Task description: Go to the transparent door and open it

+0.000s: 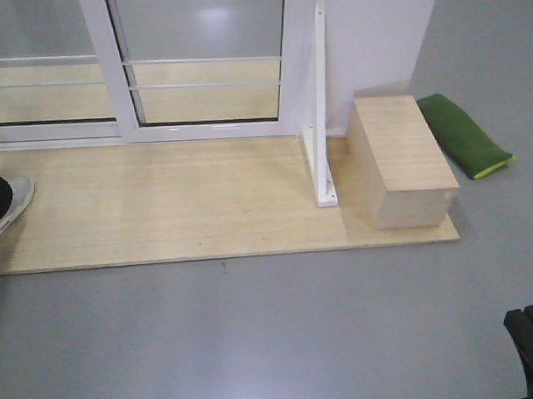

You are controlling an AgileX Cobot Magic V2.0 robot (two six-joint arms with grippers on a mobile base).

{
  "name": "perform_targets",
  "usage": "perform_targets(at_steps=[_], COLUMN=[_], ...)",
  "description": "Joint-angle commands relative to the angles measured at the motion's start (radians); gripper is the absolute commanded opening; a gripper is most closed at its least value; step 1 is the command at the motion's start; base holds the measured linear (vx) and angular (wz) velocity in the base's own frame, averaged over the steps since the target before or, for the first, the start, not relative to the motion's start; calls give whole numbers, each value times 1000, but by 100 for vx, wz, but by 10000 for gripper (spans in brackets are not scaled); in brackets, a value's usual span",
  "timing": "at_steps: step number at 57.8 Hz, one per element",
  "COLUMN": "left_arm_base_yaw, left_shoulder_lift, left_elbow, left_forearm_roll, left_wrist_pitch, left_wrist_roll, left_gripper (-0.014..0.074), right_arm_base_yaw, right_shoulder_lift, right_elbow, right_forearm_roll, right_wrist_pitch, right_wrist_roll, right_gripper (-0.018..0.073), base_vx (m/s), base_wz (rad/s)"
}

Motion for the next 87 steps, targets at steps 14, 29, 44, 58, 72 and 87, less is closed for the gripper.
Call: perform_targets(at_steps=[14, 29, 44, 58, 72, 87], left_arm_base_yaw=[-3, -3, -3, -3, -3, -3], left_shoulder_lift=[-13, -13, -13, -13, -13, -13], left_elbow=[22, 22, 22, 22, 22, 22], left_forearm_roll=[-3, -3, -3, -3, -3, -3], left_wrist_pitch=[-78, -78, -78, -78, -78, -78], left_wrist_roll=[-2, -2, -2, -2, -2, -2], left_gripper=[4, 4, 4, 4, 4, 4], right_arm_base_yaw=[-2, -2, -2, -2, -2, -2], right_shoulder_lift=[-14, -14, -14, -14, -14, -14], right_elbow=[15, 15, 15, 15, 15, 15], right_forearm_roll=[-1, -1, -1, -1, -1, -1], right_wrist_pitch=[-81, -81, -81, -81, -81, -81], right_wrist_roll=[-6, -6, -6, -6, -6, -6], right_gripper=[-1, -1, -1, -1, -1, -1], base_vx=[54, 54, 52, 49, 43, 34], base_wz=[33, 22, 8, -5, -5, 1])
